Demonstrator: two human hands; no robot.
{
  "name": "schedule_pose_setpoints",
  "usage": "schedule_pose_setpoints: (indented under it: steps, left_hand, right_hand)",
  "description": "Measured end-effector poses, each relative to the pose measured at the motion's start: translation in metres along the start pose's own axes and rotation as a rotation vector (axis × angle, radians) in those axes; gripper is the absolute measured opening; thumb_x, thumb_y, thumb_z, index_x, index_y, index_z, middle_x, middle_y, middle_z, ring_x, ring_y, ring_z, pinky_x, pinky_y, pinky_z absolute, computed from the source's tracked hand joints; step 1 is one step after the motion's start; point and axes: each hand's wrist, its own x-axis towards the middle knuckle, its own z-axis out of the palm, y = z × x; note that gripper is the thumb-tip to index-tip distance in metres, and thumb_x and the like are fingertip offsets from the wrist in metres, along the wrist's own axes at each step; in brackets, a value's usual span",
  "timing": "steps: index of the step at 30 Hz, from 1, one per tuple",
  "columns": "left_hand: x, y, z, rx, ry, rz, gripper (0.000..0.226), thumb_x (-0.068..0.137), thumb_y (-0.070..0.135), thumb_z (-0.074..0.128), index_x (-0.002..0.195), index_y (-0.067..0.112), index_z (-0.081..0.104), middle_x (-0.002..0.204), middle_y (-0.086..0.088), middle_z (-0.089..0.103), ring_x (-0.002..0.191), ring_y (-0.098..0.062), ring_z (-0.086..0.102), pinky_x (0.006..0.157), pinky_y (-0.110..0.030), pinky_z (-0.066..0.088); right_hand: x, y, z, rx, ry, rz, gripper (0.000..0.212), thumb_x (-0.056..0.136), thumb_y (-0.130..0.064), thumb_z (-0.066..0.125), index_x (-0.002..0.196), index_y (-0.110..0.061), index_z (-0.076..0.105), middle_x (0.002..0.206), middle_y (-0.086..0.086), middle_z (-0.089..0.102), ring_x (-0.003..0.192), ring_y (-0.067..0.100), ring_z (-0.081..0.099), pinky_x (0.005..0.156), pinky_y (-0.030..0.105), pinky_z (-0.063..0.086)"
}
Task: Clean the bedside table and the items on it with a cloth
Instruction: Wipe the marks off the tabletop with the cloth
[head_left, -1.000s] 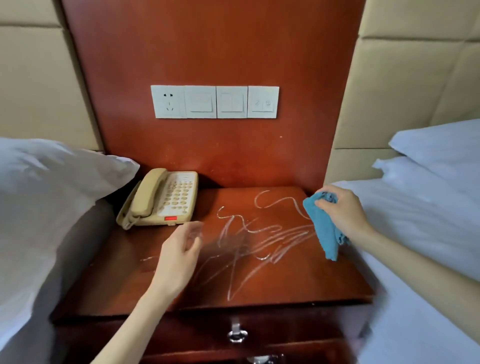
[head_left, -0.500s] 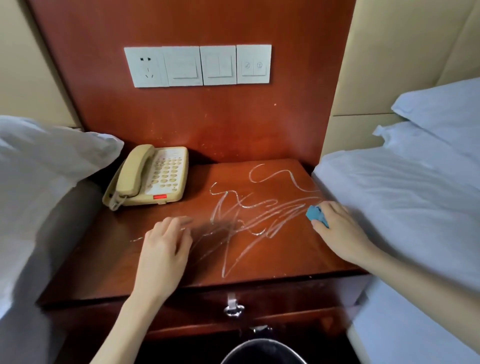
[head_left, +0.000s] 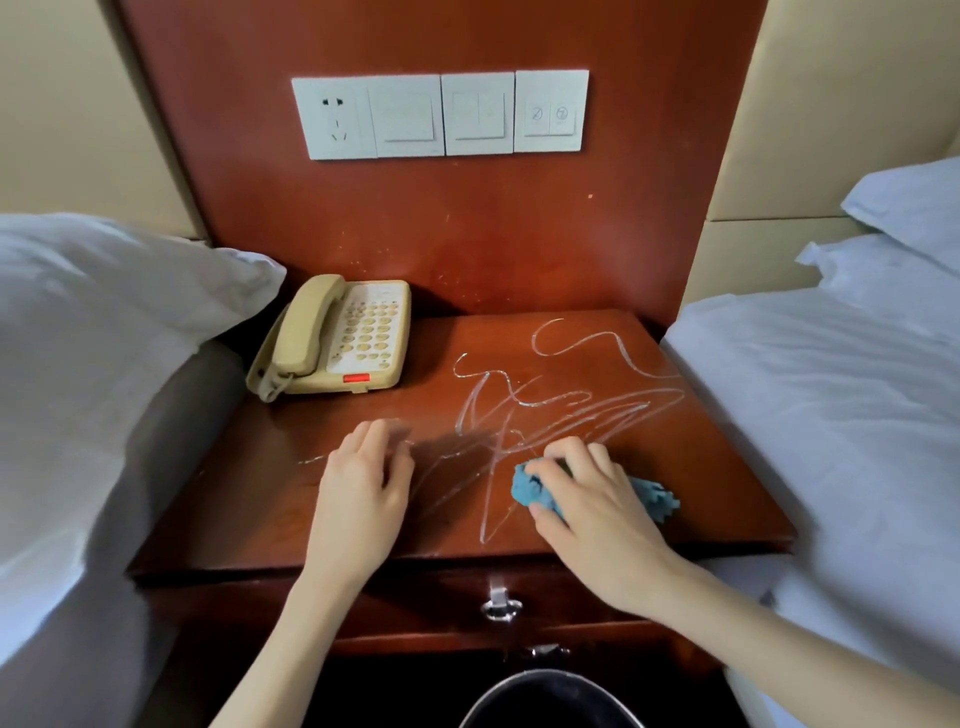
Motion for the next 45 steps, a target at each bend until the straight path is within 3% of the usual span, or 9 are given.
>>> schedule_pose_setpoints:
  steps: [7, 12, 14, 19, 25, 33, 39, 43, 45]
  left_hand:
    - [0.001, 0.0, -0.008, -0.068, 0.06, 0.0, 0.02, 0.089, 0.004, 0.053, 0.103, 0.014, 0.063, 0.099, 0.004, 0.065, 0.092, -0.013, 0.062, 0.081, -0.031, 0.052]
    - [-0.003, -0.033, -0.04, 0.03, 0.139, -0.065, 0.022, 0.09, 0.007, 0.05, 0.107, 0.013, 0.063, 0.103, -0.001, 0.066, 0.093, -0.021, 0.063, 0.082, -0.038, 0.051]
    - [-0.007, -0.053, -0.056, 0.091, 0.202, -0.129, 0.023, 0.09, 0.004, 0.049, 0.104, 0.013, 0.065, 0.103, -0.003, 0.067, 0.094, -0.023, 0.062, 0.083, -0.034, 0.047]
    - [-0.018, -0.091, -0.081, 0.092, 0.3, -0.336, 0.029, 0.089, 0.003, 0.044, 0.105, 0.016, 0.064, 0.105, -0.002, 0.068, 0.097, -0.022, 0.061, 0.083, -0.031, 0.043]
    - [-0.031, -0.113, -0.085, 0.013, 0.289, -0.473, 0.033, 0.091, 0.006, 0.037, 0.111, 0.023, 0.058, 0.106, 0.013, 0.057, 0.094, 0.002, 0.046, 0.084, -0.024, 0.035]
    - [-0.037, -0.127, -0.08, -0.067, 0.307, -0.553, 0.044, 0.09, -0.001, 0.032, 0.112, 0.026, 0.059, 0.115, 0.011, 0.056, 0.11, -0.006, 0.05, 0.104, -0.027, 0.037]
    - [-0.038, -0.132, -0.081, -0.073, 0.259, -0.517, 0.042, 0.091, 0.001, 0.034, 0.111, 0.026, 0.061, 0.114, 0.014, 0.055, 0.109, -0.001, 0.047, 0.104, -0.023, 0.032]
    - [-0.039, -0.131, -0.082, -0.11, 0.257, -0.501, 0.045, 0.09, -0.002, 0.033, 0.106, 0.027, 0.063, 0.114, 0.016, 0.055, 0.101, 0.016, 0.042, 0.101, -0.02, 0.031]
    - [-0.039, -0.13, -0.081, -0.124, 0.268, -0.51, 0.045, 0.09, -0.003, 0.033, 0.106, 0.026, 0.063, 0.114, 0.015, 0.056, 0.102, 0.015, 0.044, 0.101, -0.02, 0.031]
  right_hand:
    - [0.007, 0.004, -0.003, 0.149, -0.007, -0.001, 0.032, 0.093, -0.025, 0.052, 0.125, -0.021, 0.058, 0.114, -0.015, 0.044, 0.106, 0.007, 0.036, 0.099, 0.03, 0.034]
    - [0.001, 0.026, -0.005, 0.101, 0.072, 0.16, 0.031, 0.091, -0.02, 0.057, 0.121, -0.016, 0.062, 0.112, -0.011, 0.046, 0.102, 0.009, 0.038, 0.094, 0.029, 0.035]
    - [0.004, 0.021, -0.001, 0.034, 0.079, 0.167, 0.03, 0.091, -0.021, 0.056, 0.12, -0.015, 0.061, 0.113, -0.008, 0.047, 0.103, 0.011, 0.038, 0.091, 0.029, 0.035]
    - [0.018, -0.032, 0.019, -0.009, 0.05, 0.023, 0.035, 0.095, -0.029, 0.046, 0.125, -0.013, 0.054, 0.12, 0.0, 0.044, 0.108, 0.018, 0.037, 0.096, 0.035, 0.035]
    - [0.049, -0.114, 0.054, -0.011, 0.012, -0.157, 0.033, 0.096, -0.03, 0.04, 0.121, -0.012, 0.051, 0.122, 0.006, 0.043, 0.109, 0.024, 0.038, 0.096, 0.038, 0.036]
    - [0.108, -0.172, 0.088, 0.029, -0.057, -0.326, 0.027, 0.094, -0.028, 0.043, 0.115, -0.012, 0.049, 0.118, 0.011, 0.042, 0.105, 0.03, 0.039, 0.088, 0.047, 0.036]
    - [0.164, -0.157, 0.096, 0.097, -0.205, -0.304, 0.03, 0.094, -0.025, 0.045, 0.122, -0.016, 0.049, 0.123, 0.009, 0.041, 0.114, 0.029, 0.038, 0.092, 0.044, 0.034]
    - [0.181, -0.144, 0.092, 0.291, -0.208, -0.206, 0.034, 0.091, -0.016, 0.054, 0.125, -0.013, 0.058, 0.126, 0.007, 0.051, 0.117, 0.029, 0.044, 0.098, 0.043, 0.039]
    - [0.178, -0.144, 0.091, 0.333, -0.197, -0.197, 0.035, 0.09, -0.013, 0.056, 0.125, -0.013, 0.06, 0.127, 0.008, 0.055, 0.117, 0.029, 0.048, 0.1, 0.043, 0.039]
